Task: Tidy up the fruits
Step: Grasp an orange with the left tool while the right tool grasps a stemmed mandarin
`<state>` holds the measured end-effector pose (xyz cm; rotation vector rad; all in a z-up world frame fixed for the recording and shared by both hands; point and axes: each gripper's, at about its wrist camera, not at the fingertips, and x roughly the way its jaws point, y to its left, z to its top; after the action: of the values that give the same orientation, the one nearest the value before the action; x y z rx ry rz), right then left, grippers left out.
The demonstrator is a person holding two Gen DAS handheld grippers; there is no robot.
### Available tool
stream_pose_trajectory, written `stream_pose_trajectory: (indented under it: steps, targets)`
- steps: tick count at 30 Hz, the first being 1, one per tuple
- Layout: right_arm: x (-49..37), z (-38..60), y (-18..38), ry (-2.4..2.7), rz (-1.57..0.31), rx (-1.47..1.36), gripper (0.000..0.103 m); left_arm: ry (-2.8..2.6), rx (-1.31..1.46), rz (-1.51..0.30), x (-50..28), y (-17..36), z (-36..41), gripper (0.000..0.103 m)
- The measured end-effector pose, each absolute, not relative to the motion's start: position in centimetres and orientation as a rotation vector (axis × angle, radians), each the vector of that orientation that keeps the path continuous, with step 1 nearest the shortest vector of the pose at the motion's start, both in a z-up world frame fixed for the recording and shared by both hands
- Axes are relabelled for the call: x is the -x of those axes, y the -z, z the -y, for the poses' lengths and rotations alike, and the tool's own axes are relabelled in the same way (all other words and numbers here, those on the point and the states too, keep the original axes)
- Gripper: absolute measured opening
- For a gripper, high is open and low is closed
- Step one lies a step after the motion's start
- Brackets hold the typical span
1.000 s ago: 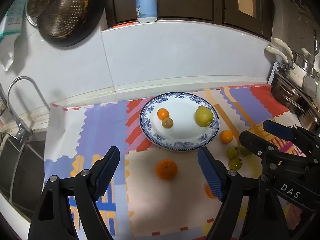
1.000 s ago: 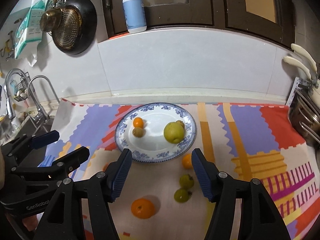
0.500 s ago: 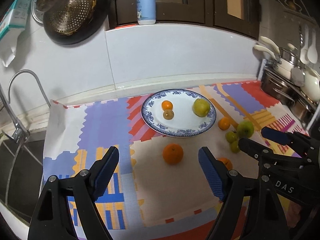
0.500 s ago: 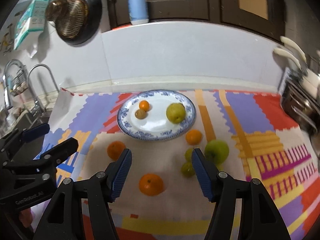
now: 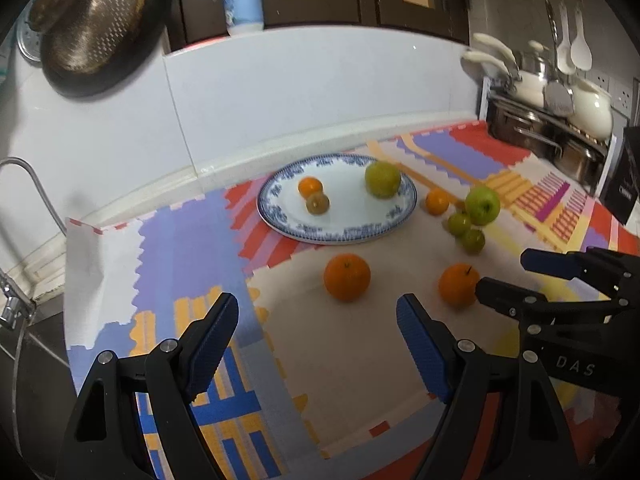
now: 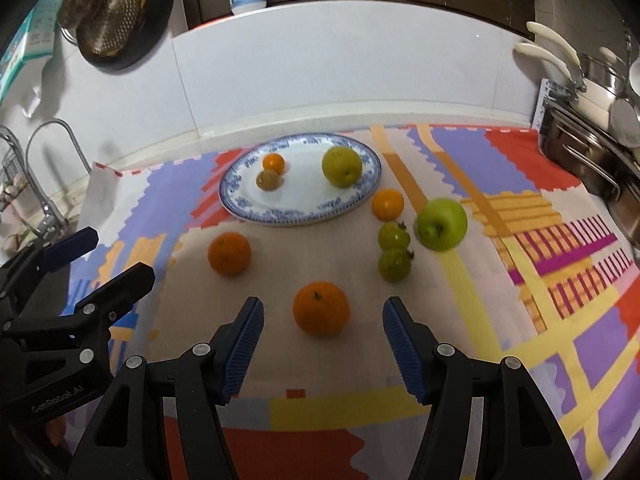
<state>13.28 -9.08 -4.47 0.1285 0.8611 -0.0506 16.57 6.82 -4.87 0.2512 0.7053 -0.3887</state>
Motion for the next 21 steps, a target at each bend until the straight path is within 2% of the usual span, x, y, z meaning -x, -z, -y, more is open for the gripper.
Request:
stream_pose_trajectory:
  steps: [15,21]
  targets:
    - [-15.3,8.4,7.5,0.085,-0.968,-0.112,0.062,0.482,-0.276,-0.783,-21.1,9.1,-5.6,0.081]
    - [-16.5,8.3,8.1,0.056,-0.997,-0.125,0.059,0.513,-0.268,-0.795,-22.4,9.3,-4.8,0.074]
